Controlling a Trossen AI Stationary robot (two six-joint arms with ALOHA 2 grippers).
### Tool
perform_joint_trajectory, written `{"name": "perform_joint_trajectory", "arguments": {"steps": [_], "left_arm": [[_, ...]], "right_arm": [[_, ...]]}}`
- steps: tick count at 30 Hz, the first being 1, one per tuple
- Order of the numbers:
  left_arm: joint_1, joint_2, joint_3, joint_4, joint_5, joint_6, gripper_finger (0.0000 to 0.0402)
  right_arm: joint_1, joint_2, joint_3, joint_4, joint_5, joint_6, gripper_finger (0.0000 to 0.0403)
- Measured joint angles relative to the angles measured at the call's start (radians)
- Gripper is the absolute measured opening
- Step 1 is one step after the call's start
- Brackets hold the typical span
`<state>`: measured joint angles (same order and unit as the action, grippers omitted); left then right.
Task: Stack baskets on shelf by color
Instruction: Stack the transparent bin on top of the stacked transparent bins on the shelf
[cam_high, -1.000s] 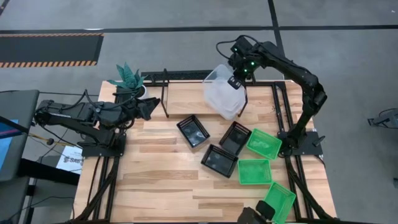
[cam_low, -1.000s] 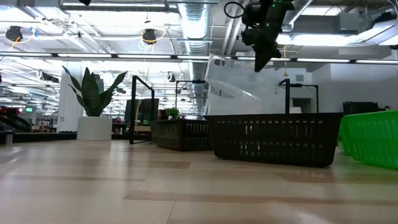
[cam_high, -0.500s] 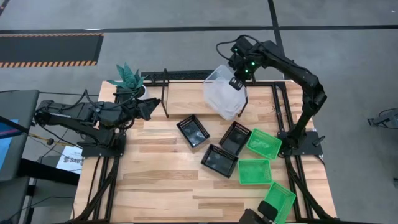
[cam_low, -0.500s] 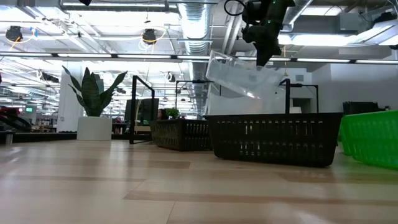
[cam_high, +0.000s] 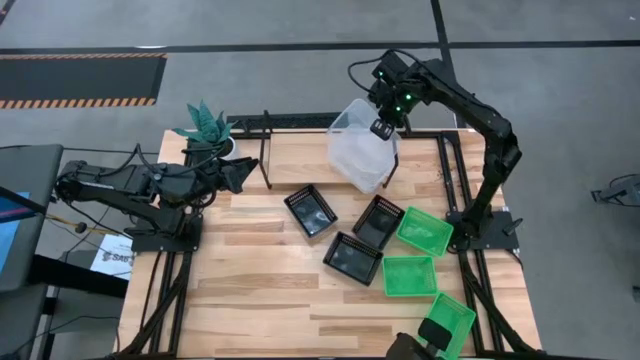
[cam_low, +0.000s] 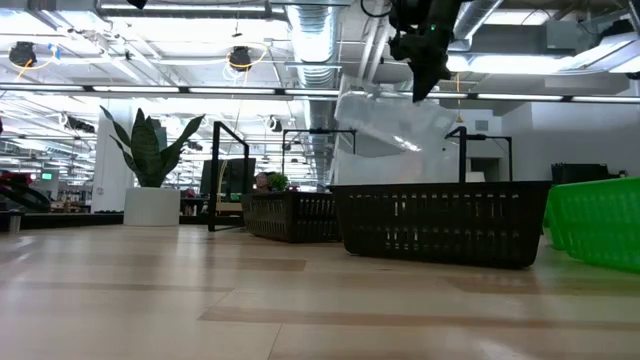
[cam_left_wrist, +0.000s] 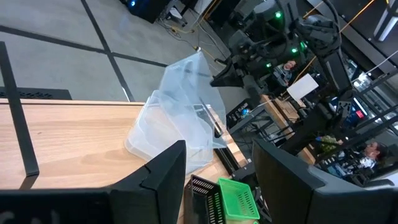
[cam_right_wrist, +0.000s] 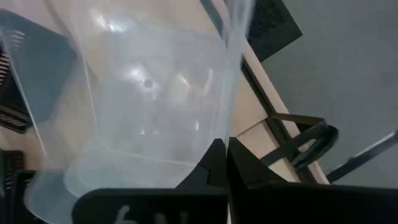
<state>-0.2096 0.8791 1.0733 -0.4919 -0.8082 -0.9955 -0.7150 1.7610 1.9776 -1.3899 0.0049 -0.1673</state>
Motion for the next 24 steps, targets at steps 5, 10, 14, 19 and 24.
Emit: {"name": "perform_joint_trajectory", "arguments": {"steps": [5,10,14,19,24], "left_arm": [[0.000,0.000,0.000,0.000,-0.001,0.000,0.0173],[0.011,0.000,0.000,0.000,0.000,0.000,0.0173],[0.023,0.000,0.000,0.000,0.000,0.000,0.0173],[0.036,0.000,0.000,0.000,0.000,0.000,0.0173],[0.050,-0.003,0.000,-0.017,0.013,0.000,0.0173]], "right_arm": [[-0.001,0.036,0.079,-0.075,0.008,-0.045,0.0002],[0.008,0.077,0.113,-0.122,0.012,-0.056,0.0001],[0.007,0.104,0.118,-0.175,0.014,-0.067,0.0001],[0.017,0.140,0.116,-0.182,0.028,-0.084,0.0001],[0.014,0.150,0.116,-0.181,0.028,-0.097,0.0001]]}}
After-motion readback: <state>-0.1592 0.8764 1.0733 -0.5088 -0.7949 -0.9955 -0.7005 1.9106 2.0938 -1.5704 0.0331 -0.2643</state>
